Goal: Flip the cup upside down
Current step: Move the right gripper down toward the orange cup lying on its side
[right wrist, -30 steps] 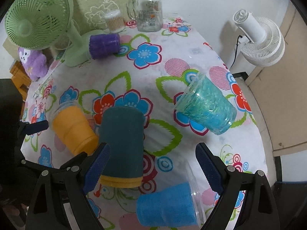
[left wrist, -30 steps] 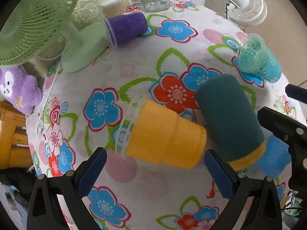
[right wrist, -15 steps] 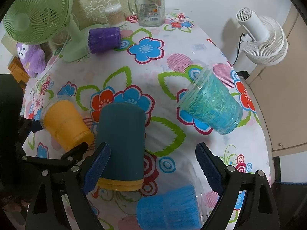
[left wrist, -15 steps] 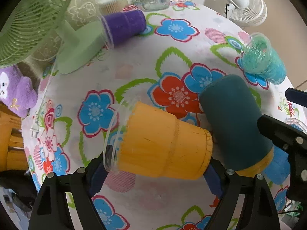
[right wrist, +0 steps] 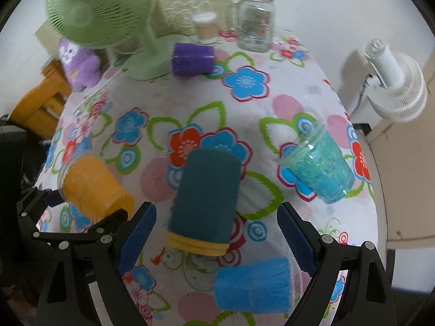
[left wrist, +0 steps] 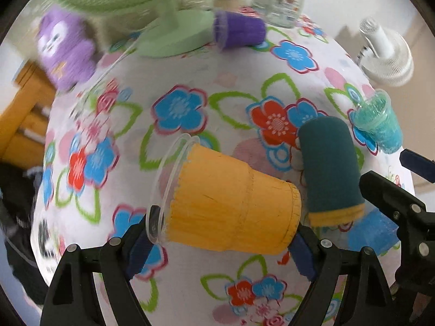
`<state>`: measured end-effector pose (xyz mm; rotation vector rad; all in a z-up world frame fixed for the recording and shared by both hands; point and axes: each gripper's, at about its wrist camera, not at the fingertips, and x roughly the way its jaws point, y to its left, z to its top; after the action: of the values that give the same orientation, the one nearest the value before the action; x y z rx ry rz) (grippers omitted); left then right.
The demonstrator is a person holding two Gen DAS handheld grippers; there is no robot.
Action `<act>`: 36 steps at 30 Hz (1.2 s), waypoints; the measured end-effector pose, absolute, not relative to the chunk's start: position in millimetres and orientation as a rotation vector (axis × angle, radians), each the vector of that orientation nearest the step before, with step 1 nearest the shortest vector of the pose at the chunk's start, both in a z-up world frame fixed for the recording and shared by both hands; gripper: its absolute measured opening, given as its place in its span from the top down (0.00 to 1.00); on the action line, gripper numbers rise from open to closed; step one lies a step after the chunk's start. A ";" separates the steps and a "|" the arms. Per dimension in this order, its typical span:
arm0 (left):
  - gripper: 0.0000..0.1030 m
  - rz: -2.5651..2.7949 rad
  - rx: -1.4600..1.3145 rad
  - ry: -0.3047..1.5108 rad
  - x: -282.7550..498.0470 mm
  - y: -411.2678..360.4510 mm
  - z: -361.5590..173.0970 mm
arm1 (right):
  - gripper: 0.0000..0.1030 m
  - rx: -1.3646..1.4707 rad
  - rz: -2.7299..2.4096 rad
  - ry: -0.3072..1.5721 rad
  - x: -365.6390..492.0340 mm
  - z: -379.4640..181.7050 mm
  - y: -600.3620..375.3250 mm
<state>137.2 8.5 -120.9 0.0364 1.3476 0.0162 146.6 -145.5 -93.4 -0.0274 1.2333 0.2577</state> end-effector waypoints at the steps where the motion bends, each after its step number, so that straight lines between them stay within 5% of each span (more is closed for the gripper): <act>1: 0.15 0.030 0.021 1.351 136.9 9.6 -120.2 | 0.11 -0.037 0.274 1.234 145.4 -92.6 -142.9; 33: 0.15 0.500 -0.450 1.317 32.6 25.7 -138.9 | 0.11 -0.262 0.586 1.253 112.9 -106.8 -112.1; 36: 0.08 0.480 -0.459 1.310 31.4 23.3 -133.7 | 0.11 -0.246 0.586 1.251 113.2 -103.6 -115.0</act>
<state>31.4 23.3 -133.7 -0.4591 1.3105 0.4798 113.2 -115.0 -103.6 -0.2459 1.2508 0.5864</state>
